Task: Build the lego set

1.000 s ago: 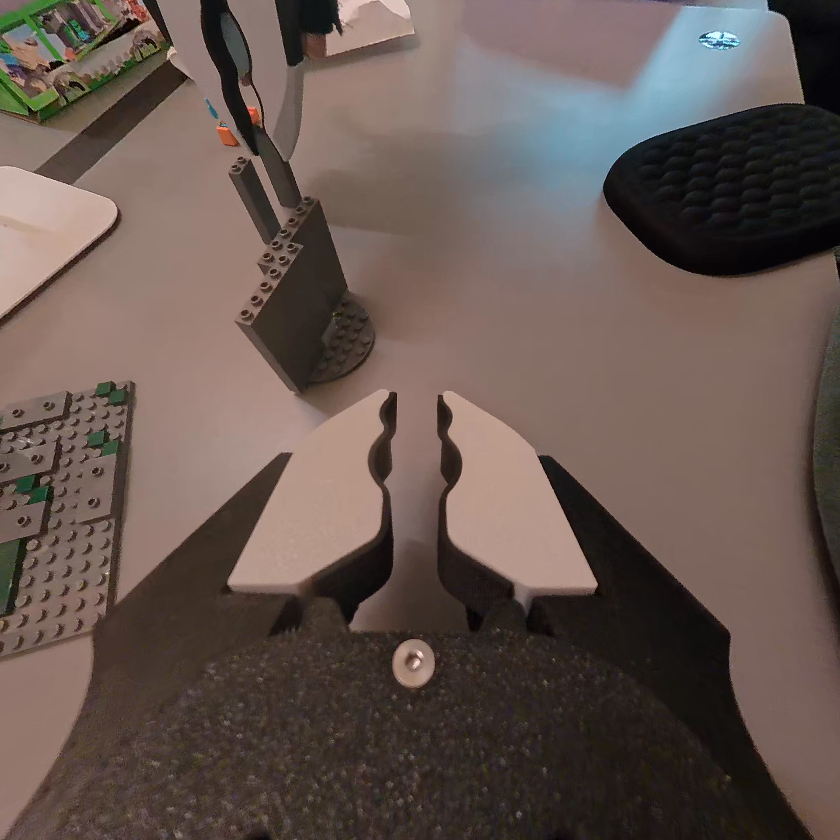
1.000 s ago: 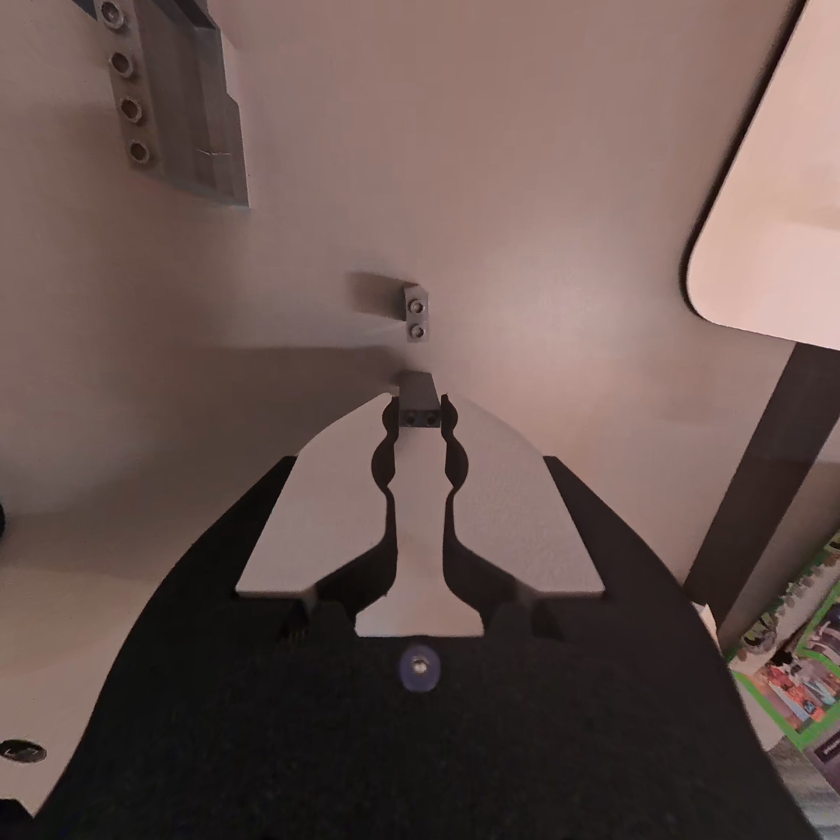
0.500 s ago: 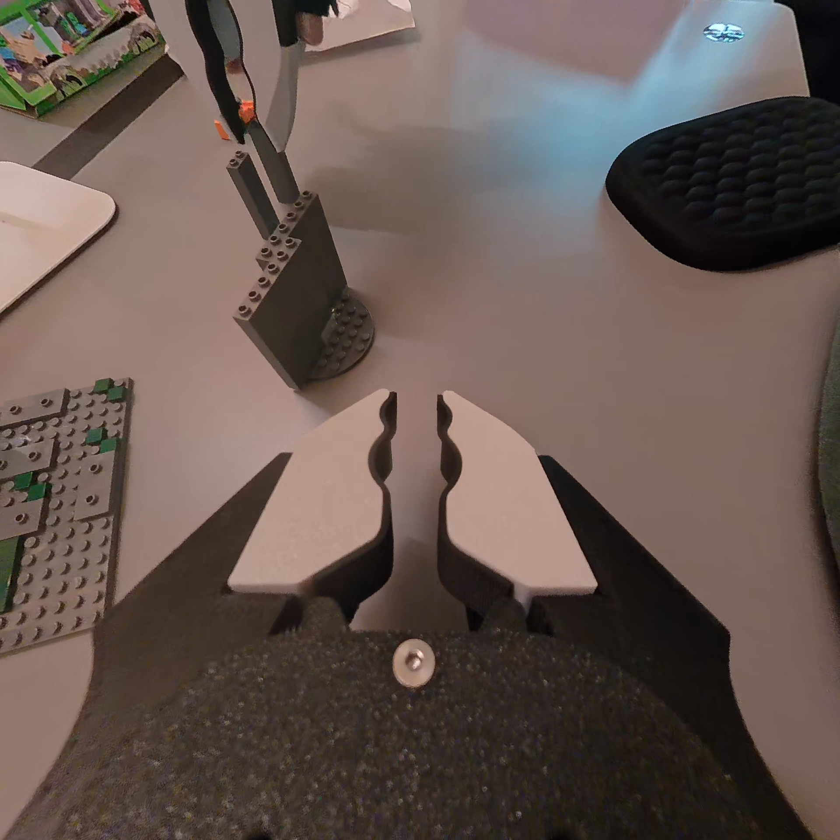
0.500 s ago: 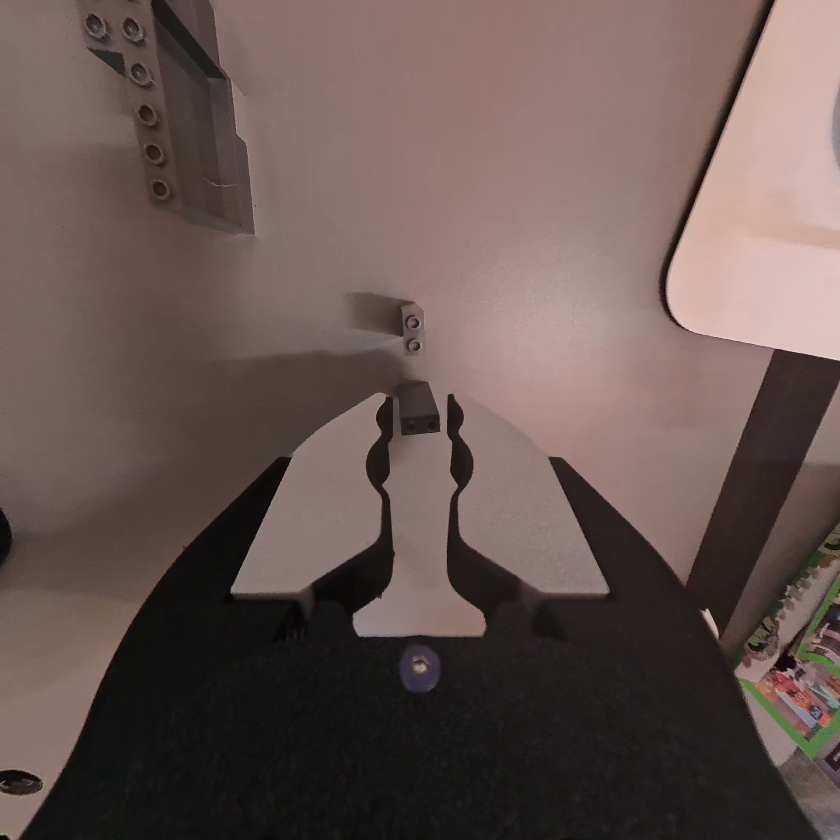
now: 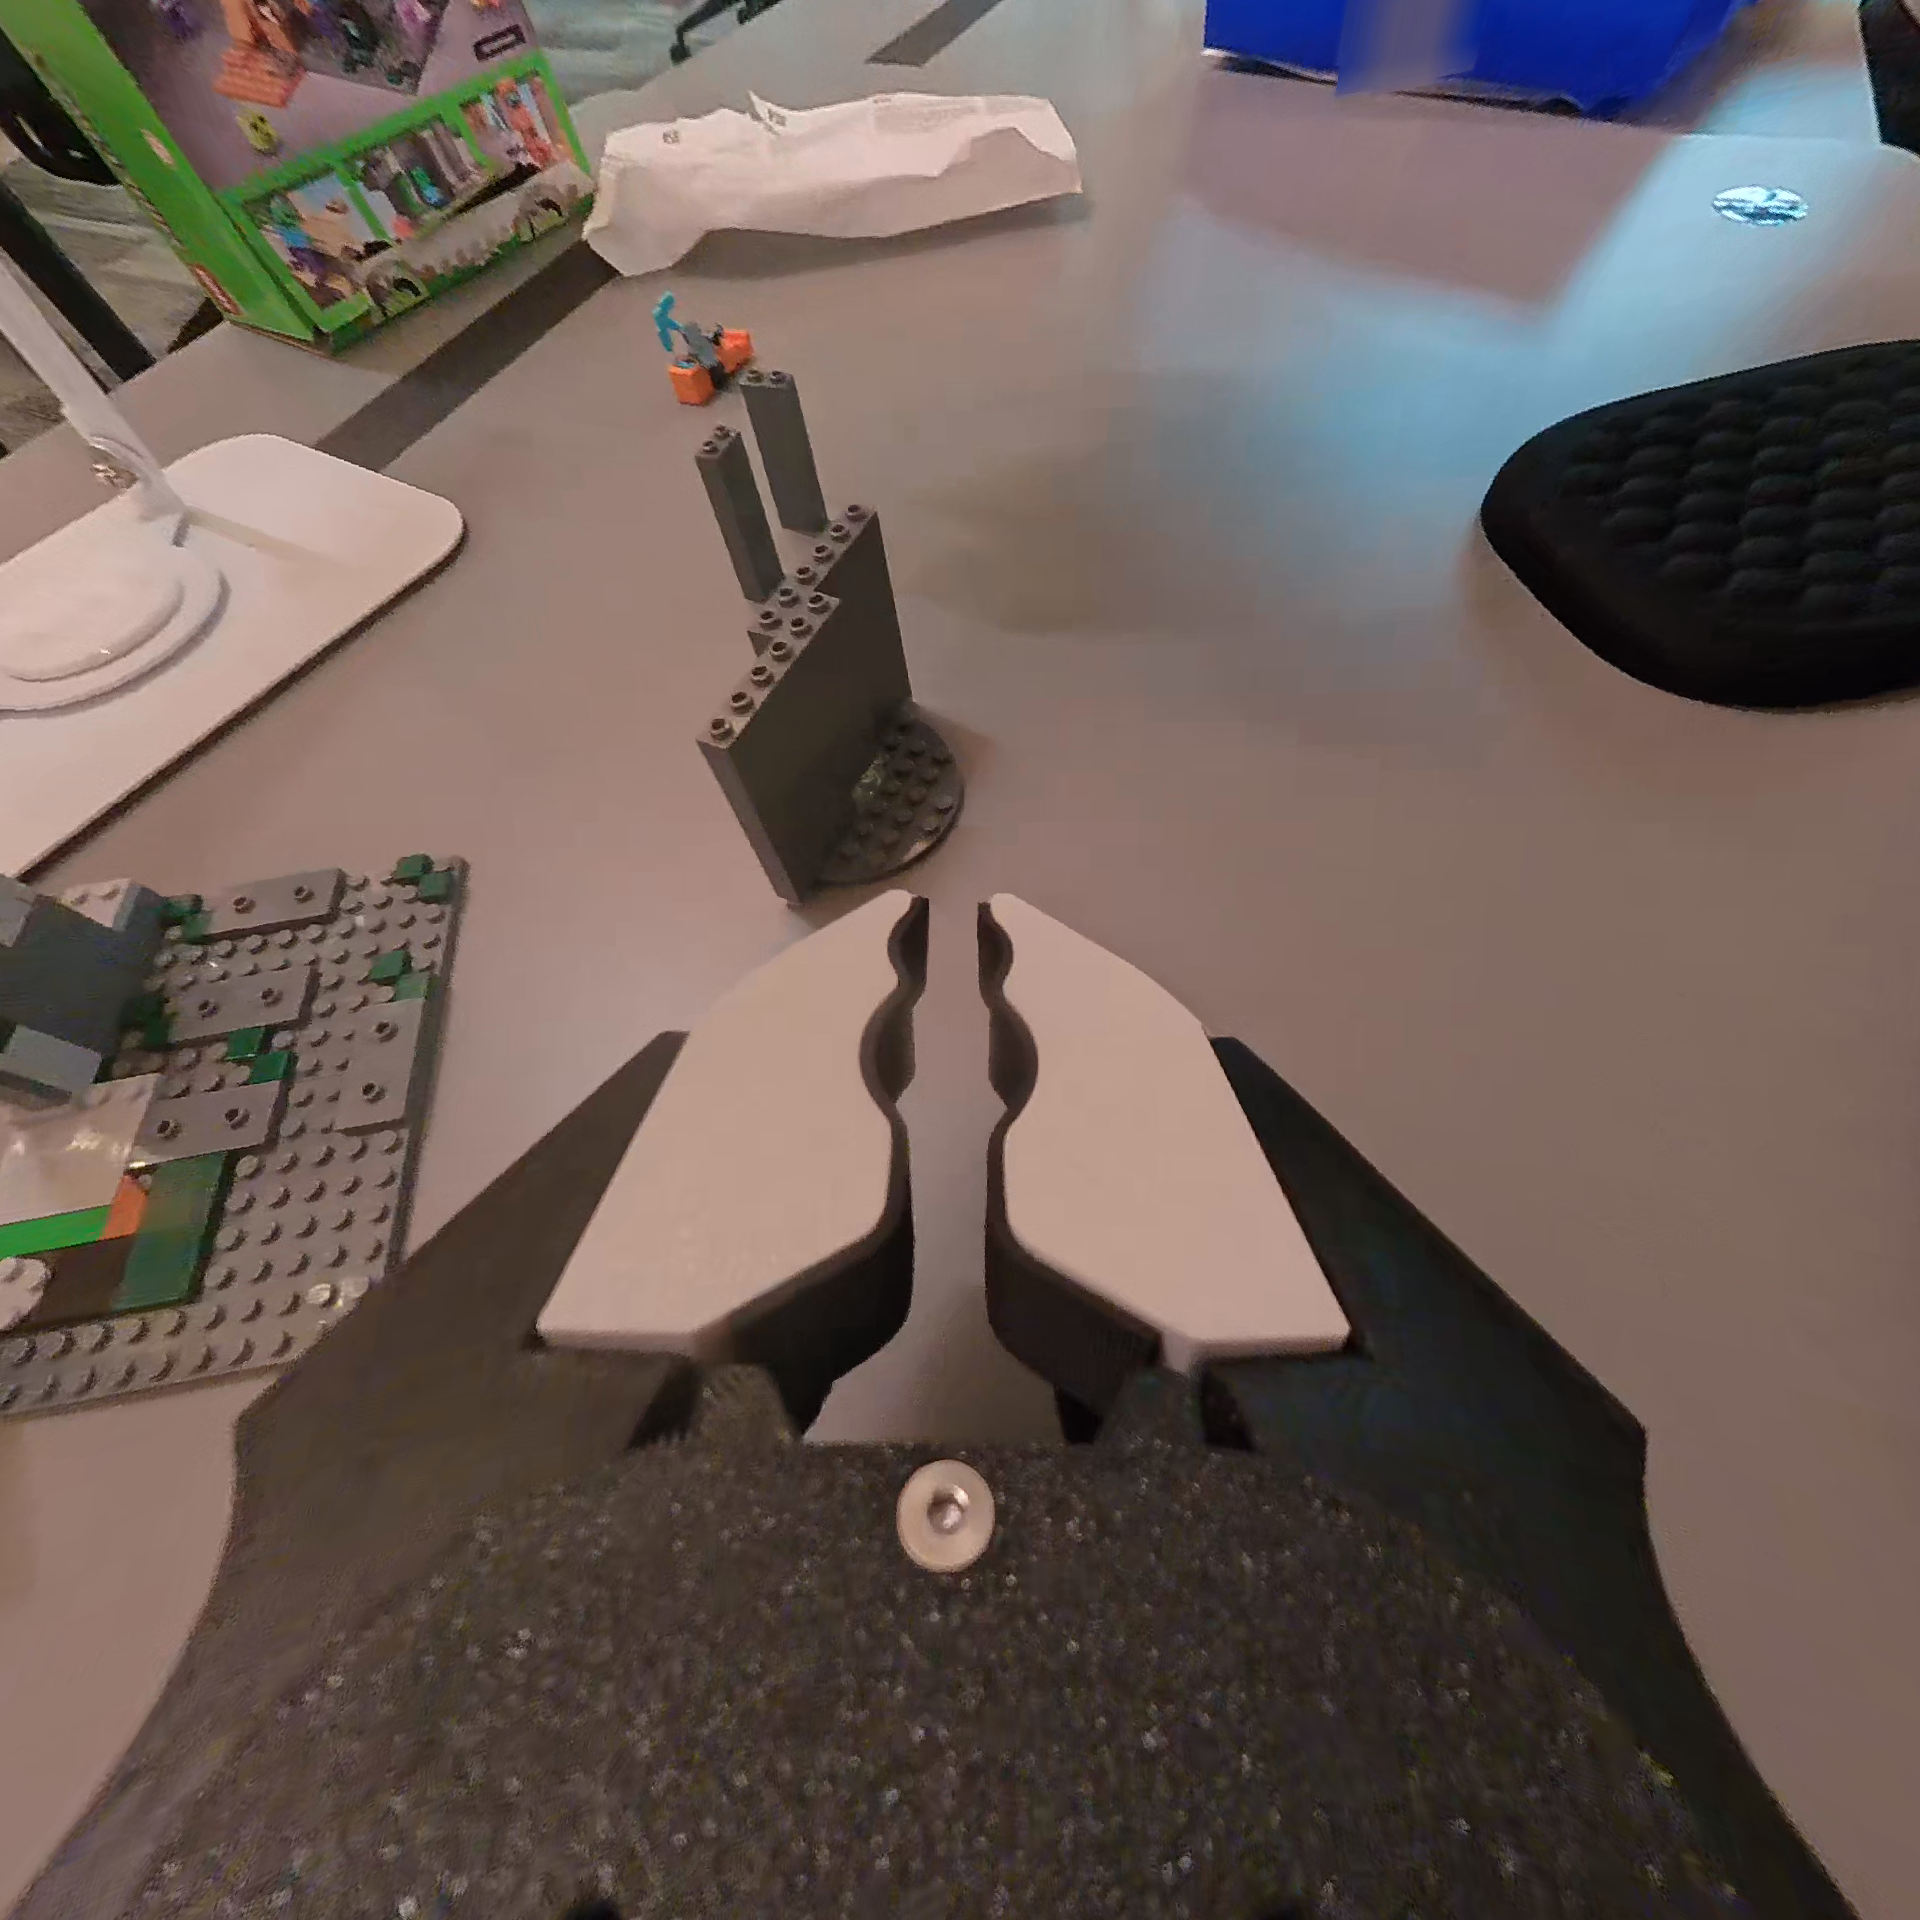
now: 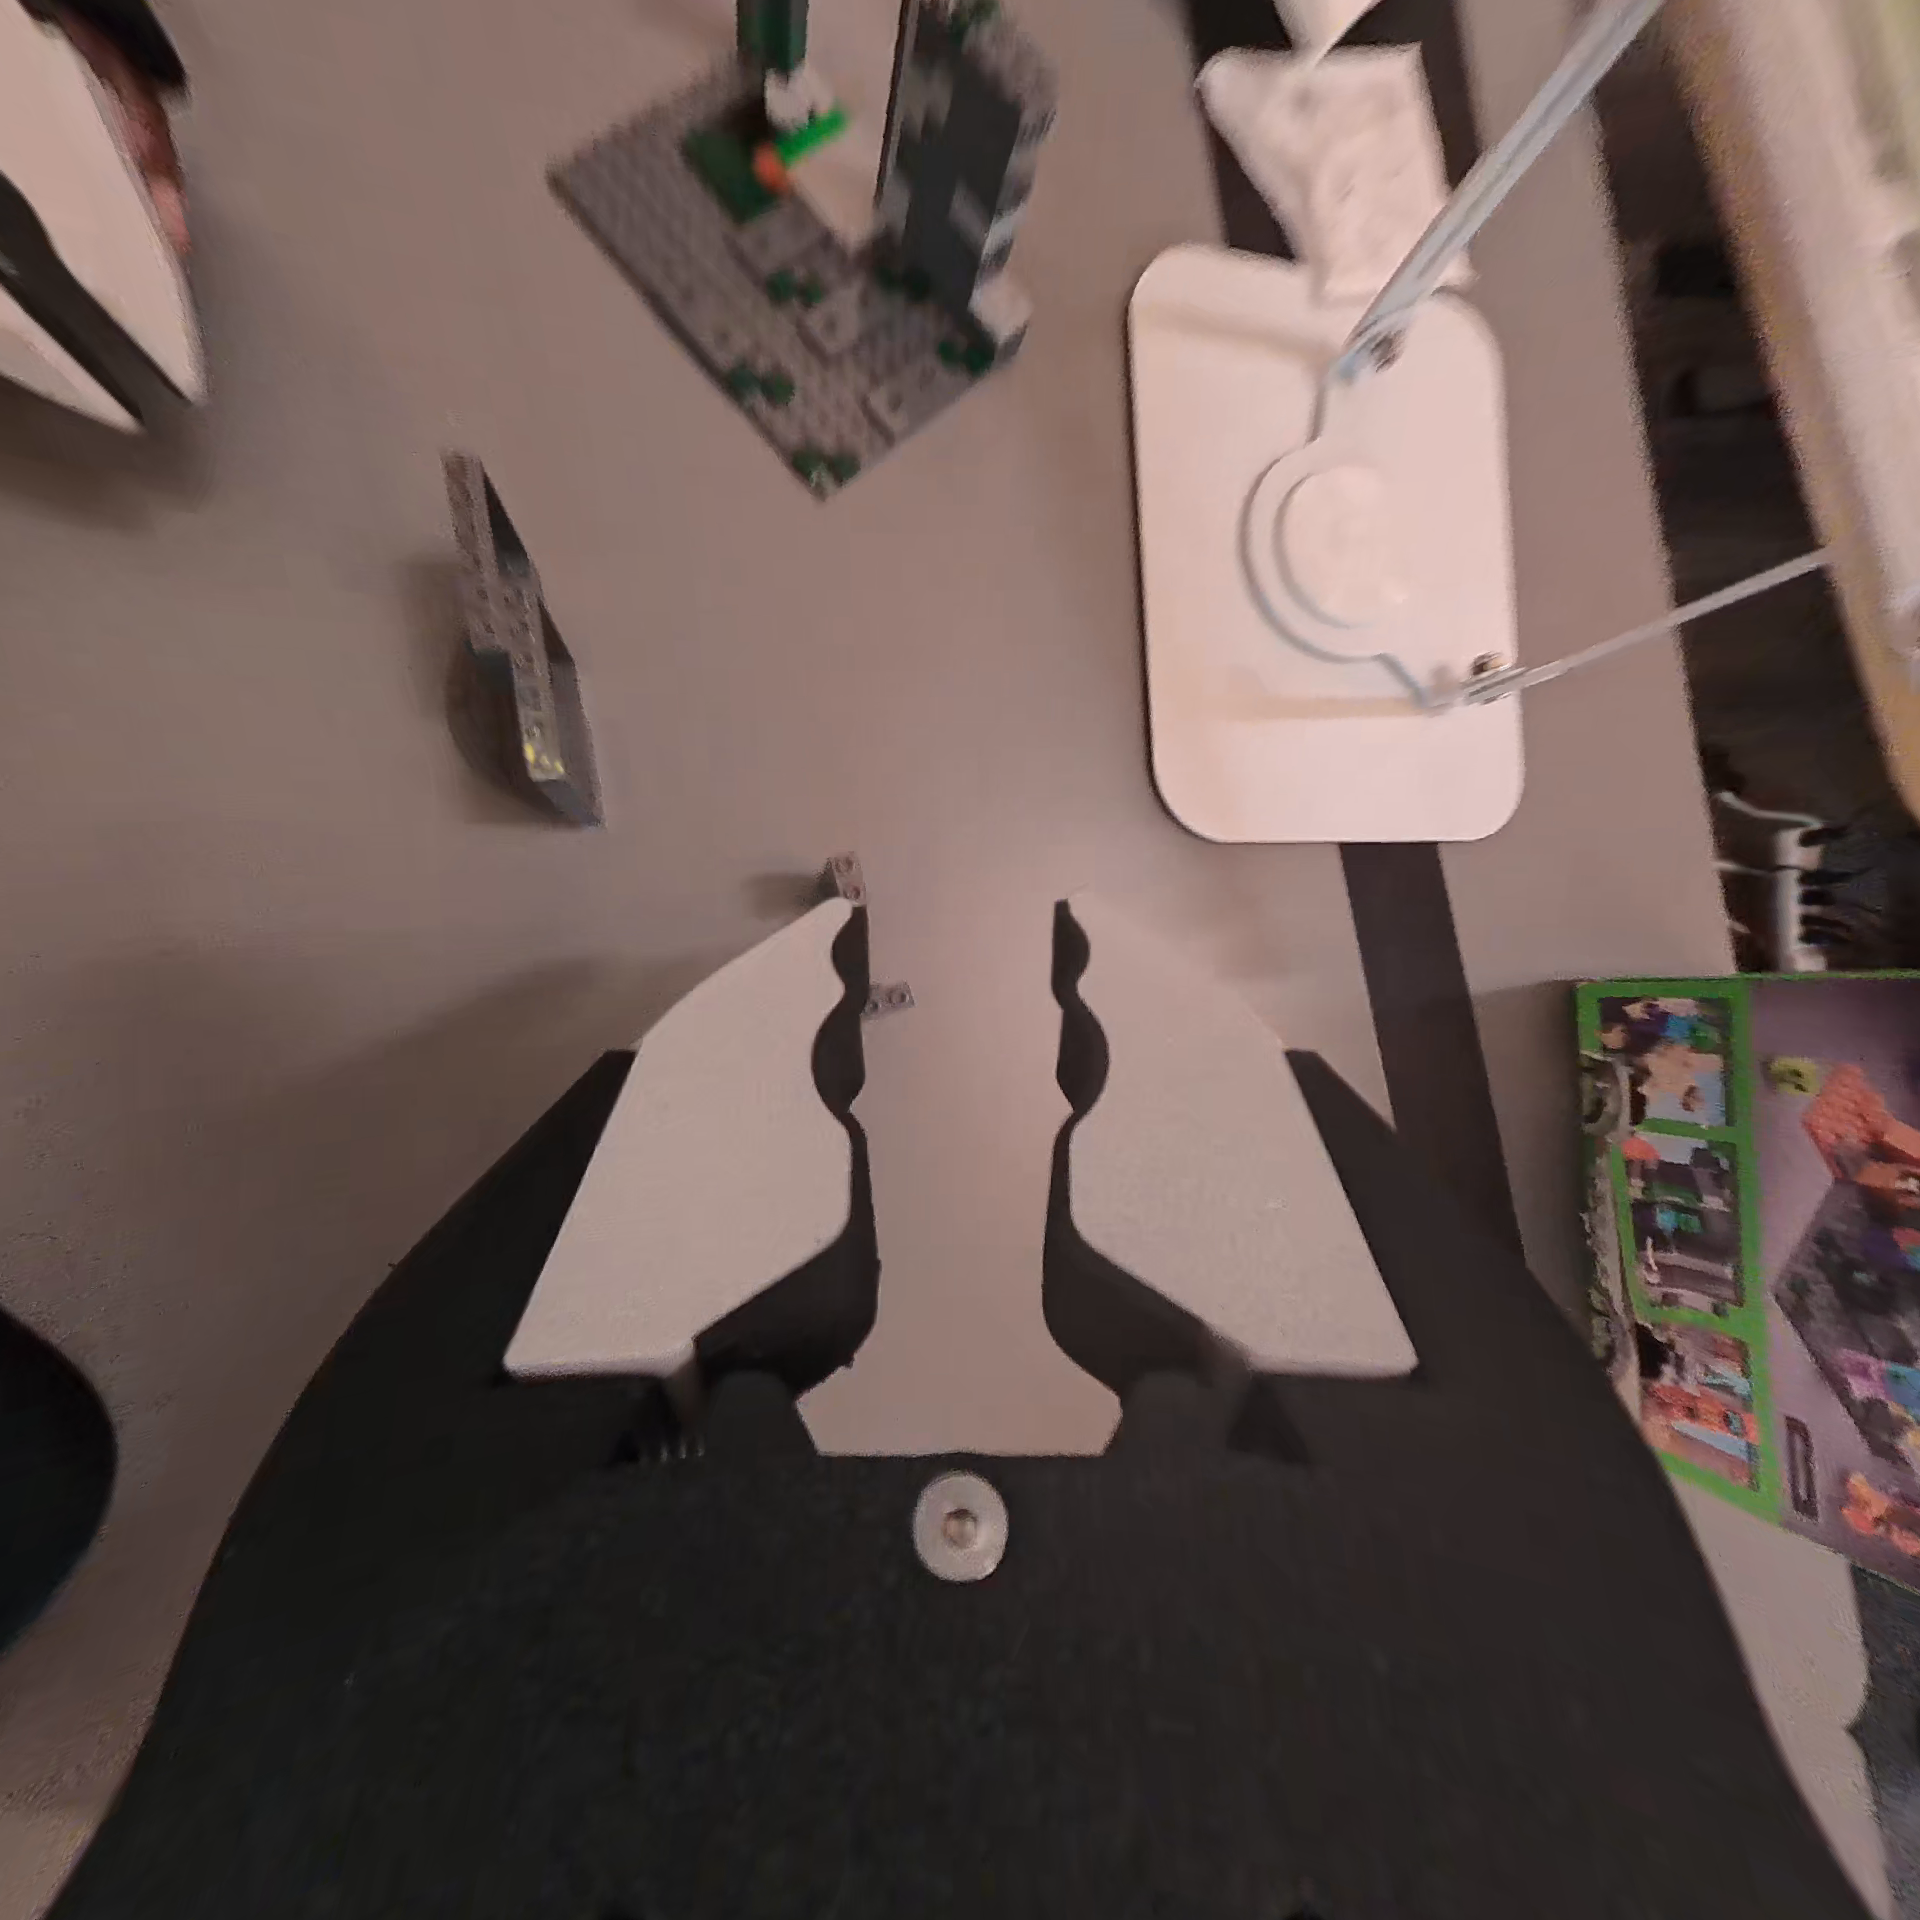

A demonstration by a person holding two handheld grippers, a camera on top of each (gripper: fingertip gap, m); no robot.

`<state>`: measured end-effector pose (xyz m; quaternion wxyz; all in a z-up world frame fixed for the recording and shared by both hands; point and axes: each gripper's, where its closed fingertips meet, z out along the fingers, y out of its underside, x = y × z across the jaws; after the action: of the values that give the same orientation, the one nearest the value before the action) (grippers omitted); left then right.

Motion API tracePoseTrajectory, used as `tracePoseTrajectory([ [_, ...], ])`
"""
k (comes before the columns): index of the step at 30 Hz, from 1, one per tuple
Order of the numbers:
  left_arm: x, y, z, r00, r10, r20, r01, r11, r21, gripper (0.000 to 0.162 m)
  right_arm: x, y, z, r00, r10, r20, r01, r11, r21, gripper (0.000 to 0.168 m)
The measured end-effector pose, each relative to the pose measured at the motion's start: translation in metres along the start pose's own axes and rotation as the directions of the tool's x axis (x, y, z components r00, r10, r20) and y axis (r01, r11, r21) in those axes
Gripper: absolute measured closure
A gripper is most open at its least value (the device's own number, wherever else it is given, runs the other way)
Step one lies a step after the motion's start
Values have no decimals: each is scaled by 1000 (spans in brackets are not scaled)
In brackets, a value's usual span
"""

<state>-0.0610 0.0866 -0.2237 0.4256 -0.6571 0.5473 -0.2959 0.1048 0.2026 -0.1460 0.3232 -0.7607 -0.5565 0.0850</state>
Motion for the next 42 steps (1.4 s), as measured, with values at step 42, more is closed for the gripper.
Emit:
tracePoseTrajectory([
  [42, -223, 181, -381, 796, -266, 543, 568, 639, -520, 138, -82, -5, 8, 853, 521, 11, -432, 695, 575, 168],
])
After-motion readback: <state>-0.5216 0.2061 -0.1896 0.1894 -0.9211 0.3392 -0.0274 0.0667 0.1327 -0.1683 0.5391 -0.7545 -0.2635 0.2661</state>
